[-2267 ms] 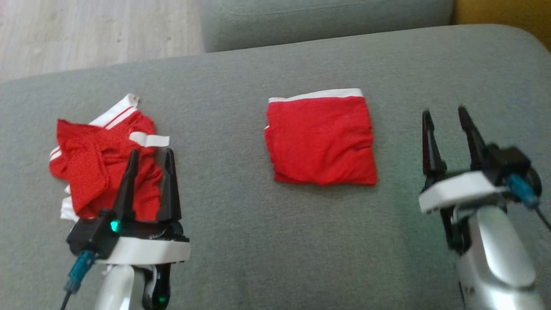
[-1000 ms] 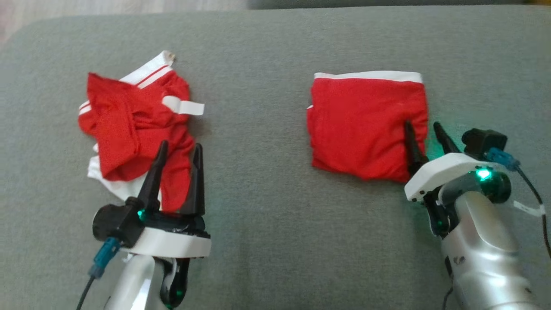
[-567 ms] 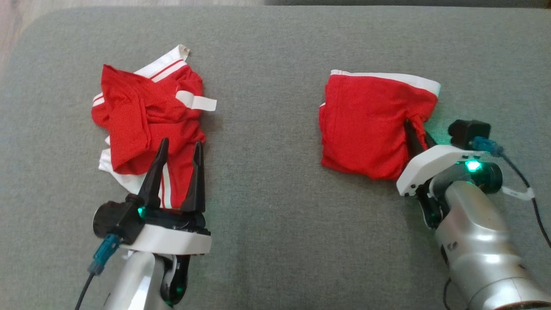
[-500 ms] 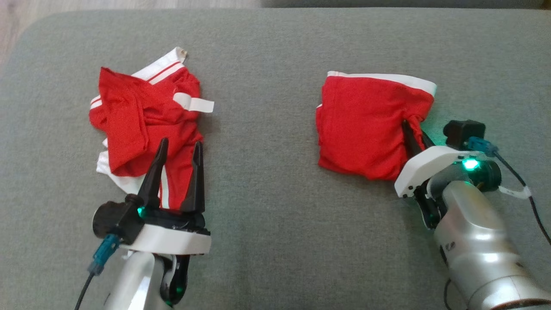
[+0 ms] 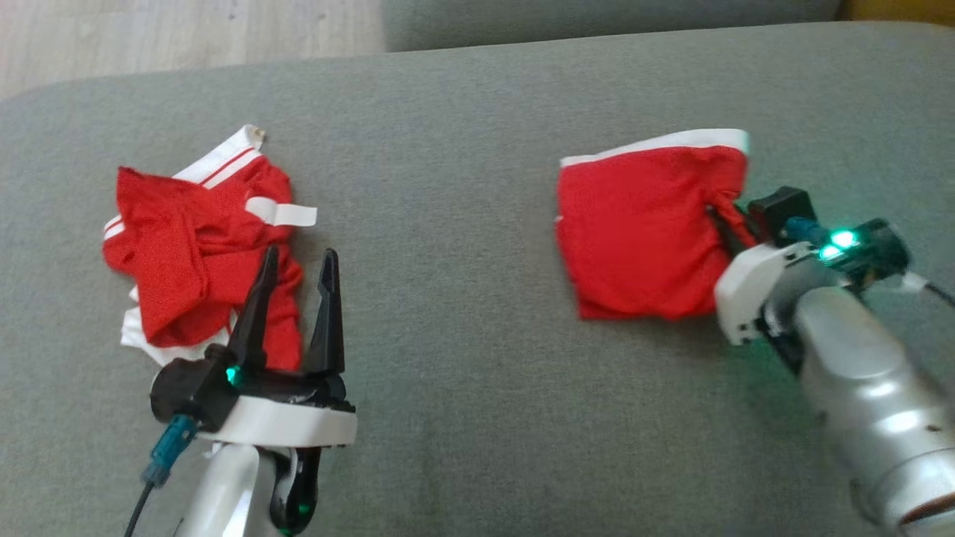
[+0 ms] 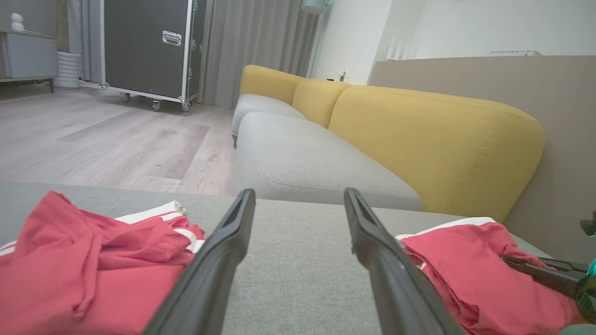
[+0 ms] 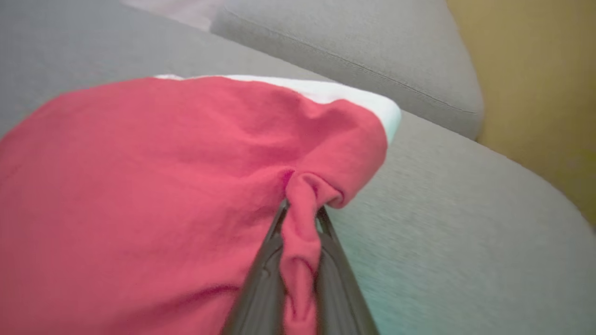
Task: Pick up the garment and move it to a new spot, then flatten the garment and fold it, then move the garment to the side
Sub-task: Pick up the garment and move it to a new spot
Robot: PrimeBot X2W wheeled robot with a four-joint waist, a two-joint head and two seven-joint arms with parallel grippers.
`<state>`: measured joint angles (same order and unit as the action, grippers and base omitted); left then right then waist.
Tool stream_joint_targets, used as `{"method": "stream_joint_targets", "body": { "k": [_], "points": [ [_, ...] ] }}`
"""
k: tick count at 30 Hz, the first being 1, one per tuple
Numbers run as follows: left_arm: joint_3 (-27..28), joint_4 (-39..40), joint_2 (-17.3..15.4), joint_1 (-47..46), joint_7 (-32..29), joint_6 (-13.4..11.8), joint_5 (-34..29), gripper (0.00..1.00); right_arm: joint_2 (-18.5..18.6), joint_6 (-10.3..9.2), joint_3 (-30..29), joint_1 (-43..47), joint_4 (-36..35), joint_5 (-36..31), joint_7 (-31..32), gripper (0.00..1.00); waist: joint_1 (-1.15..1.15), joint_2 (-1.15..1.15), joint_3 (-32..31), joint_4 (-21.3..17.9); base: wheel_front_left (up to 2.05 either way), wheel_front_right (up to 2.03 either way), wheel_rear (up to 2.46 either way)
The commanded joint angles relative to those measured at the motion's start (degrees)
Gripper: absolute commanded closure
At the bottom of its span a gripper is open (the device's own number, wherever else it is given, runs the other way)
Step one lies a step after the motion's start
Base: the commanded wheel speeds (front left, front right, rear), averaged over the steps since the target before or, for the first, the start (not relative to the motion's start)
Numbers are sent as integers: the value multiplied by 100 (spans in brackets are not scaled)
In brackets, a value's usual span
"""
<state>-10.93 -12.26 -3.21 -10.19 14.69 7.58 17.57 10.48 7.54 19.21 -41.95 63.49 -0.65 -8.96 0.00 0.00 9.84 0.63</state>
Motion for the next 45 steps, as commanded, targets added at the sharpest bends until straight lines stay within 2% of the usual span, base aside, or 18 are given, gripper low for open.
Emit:
{"method": "stream_joint_targets", "body": {
  "k": [1, 9, 16, 23, 30, 31, 38, 45],
  "points": [
    [189, 217, -33, -101, 31, -9, -24, 0, 151, -5, 228, -204, -140, -12, 41, 100, 0, 0, 14, -60, 0, 0, 0],
    [120, 329, -70, -312, 31, -9, -27, 0, 1591, -5, 1434, -521, -119, 212, 451, 100, 0, 0, 398, -44, 0, 0, 0],
    [5, 374, -103, -572, 31, -9, 26, 0, 2618, -5, 1838, -976, -119, 415, 722, 100, 0, 0, 842, 133, 0, 0, 0],
    [-76, 379, -114, -761, 31, -9, 77, 0, 3064, -5, 1937, -1195, -101, 446, 854, 100, 0, 0, 1112, 267, 0, 0, 0],
    [-80, 345, -136, -846, 31, -9, 94, 0, 3103, -5, 1706, -1235, -113, 482, 908, 100, 0, 0, 1170, 293, 0, 0, 0],
    [-63, 317, -140, -846, 31, -9, 93, 0, 3078, -5, 1565, -1236, -111, 471, 852, 0, 0, 0, 1122, 275, 0, 0, 0],
    [81, 296, -131, -699, 31, -9, 52, 0, 2656, -5, 1027, -1159, -157, 336, 625, 0, 0, 0, 682, 127, 0, 0, 0],
    [357, 318, -112, -374, 31, -9, 9, 0, 1714, -5, 327, -987, -600, 474, -112, 0, 0, 0, 62, -56, 0, 0, 0]
  ]
}}
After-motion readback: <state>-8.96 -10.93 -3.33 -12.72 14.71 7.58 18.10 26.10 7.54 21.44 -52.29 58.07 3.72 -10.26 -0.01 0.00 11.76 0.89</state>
